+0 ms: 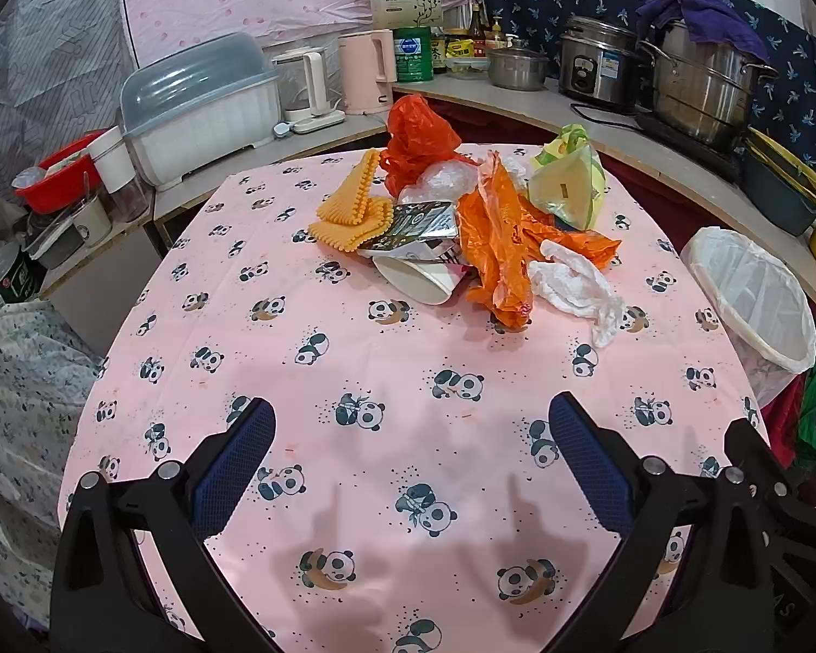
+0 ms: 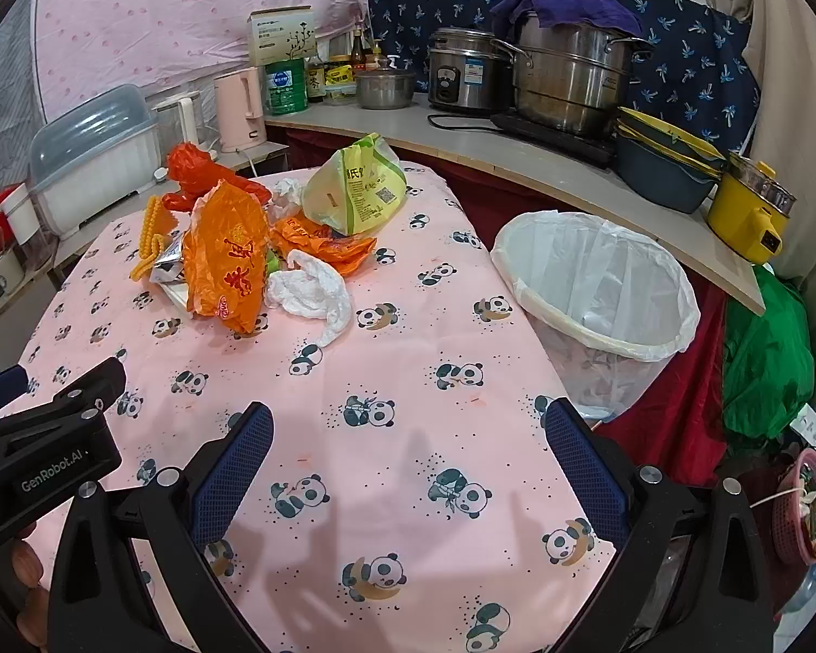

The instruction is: Collect trash

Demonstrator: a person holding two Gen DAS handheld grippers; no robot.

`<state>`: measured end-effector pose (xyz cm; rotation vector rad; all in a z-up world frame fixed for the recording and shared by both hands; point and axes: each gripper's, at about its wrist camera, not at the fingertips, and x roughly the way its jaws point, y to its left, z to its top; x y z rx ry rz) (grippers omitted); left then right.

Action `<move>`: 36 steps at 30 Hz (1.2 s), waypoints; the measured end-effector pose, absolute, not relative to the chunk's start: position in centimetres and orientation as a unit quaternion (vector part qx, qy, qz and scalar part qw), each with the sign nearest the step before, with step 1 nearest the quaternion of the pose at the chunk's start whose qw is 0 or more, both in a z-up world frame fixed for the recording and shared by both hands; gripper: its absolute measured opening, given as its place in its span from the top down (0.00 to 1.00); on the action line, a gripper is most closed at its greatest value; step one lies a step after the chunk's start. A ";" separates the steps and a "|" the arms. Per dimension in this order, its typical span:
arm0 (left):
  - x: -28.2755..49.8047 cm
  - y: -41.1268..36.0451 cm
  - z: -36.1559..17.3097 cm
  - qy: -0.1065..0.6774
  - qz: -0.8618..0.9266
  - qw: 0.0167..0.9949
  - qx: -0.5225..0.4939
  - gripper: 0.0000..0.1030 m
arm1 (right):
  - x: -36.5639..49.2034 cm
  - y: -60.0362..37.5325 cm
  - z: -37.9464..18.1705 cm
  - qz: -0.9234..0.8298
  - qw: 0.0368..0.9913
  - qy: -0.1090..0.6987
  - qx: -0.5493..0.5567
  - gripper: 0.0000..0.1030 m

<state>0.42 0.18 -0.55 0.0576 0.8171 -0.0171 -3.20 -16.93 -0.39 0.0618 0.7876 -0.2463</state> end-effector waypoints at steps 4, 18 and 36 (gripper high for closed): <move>0.5 0.0 -0.5 0.396 -0.009 0.918 0.030 0.07 | -3.2 -17.0 -0.4 -0.120 0.916 0.383 0.031 0.06; 0.5 0.0 -0.4 0.396 -0.009 0.918 0.030 0.07 | -3.2 -17.0 -0.5 -0.120 0.915 0.383 0.032 0.06; 0.6 -0.1 -0.3 0.396 -0.009 0.918 0.029 0.07 | -3.2 -17.2 -0.5 -0.119 0.915 0.383 0.033 0.06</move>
